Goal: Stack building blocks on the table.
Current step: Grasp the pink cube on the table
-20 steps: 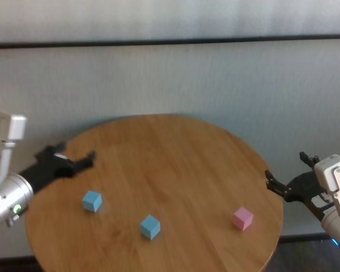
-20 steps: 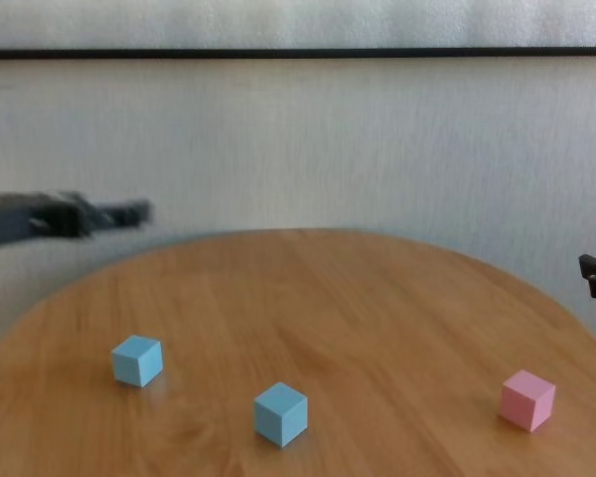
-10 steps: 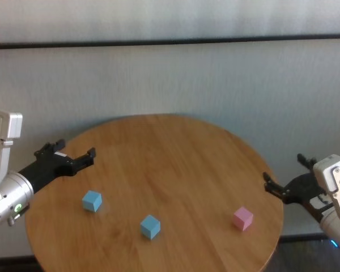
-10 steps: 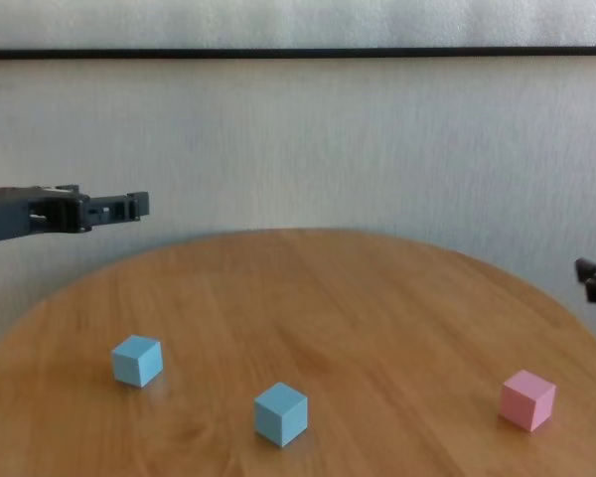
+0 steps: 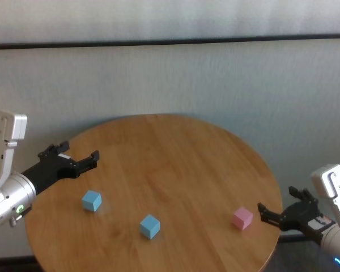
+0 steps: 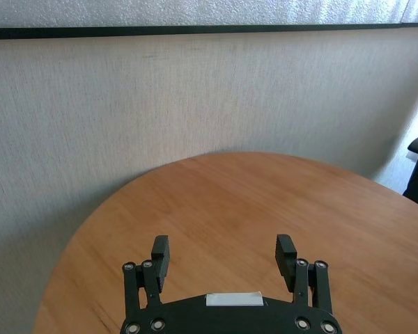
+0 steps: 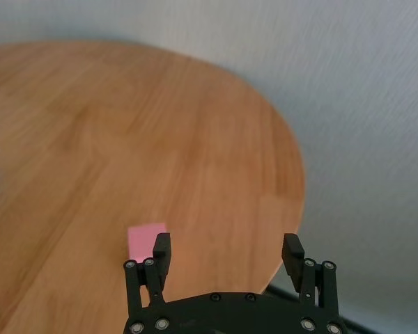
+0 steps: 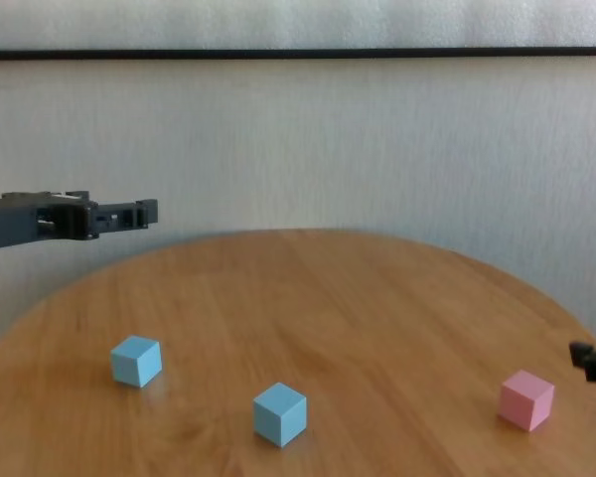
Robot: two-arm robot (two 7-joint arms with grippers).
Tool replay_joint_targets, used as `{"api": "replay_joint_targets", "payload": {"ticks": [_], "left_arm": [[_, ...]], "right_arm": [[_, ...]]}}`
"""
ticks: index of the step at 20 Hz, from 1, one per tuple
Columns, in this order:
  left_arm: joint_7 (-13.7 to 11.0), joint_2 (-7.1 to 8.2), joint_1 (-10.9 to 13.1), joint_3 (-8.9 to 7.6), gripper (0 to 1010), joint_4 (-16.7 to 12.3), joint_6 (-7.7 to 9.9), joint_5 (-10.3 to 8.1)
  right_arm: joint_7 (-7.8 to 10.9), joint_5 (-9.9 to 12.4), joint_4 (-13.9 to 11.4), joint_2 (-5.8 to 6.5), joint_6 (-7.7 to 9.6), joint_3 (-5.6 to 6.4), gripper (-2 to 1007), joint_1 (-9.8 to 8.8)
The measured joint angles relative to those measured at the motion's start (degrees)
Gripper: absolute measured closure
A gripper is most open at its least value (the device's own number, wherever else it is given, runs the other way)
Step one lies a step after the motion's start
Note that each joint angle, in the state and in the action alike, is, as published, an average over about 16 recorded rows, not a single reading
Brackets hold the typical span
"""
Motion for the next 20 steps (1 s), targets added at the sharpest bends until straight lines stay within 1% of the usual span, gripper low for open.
{"api": "replay_joint_targets", "payload": {"ticks": [2,5,13,16,20], "left_arm": [[-0.14,0.04,-0.05,0.12,11,0.05,0.02,0.02],[-0.28,0.07,-0.11,0.25,11,0.1,0.05,0.04],[-0.51,0.13,-0.19,0.43,11,0.18,0.1,0.07],[-0.55,0.14,-0.21,0.47,11,0.2,0.11,0.07],[-0.6,0.15,-0.23,0.5,11,0.22,0.12,0.08]], "right_arm": [[1.09,0.67,-0.23,-0.04,1.49,0.15,1,-0.22],[2.59,1.15,-0.29,-0.24,2.91,0.22,0,-0.25],[5.81,1.29,0.21,-1.39,4.95,-0.03,0,0.52],[6.87,0.86,0.73,-1.73,5.66,-0.38,0,1.0],[8.1,-0.25,1.71,-2.09,6.36,-1.12,0,1.77]]}}
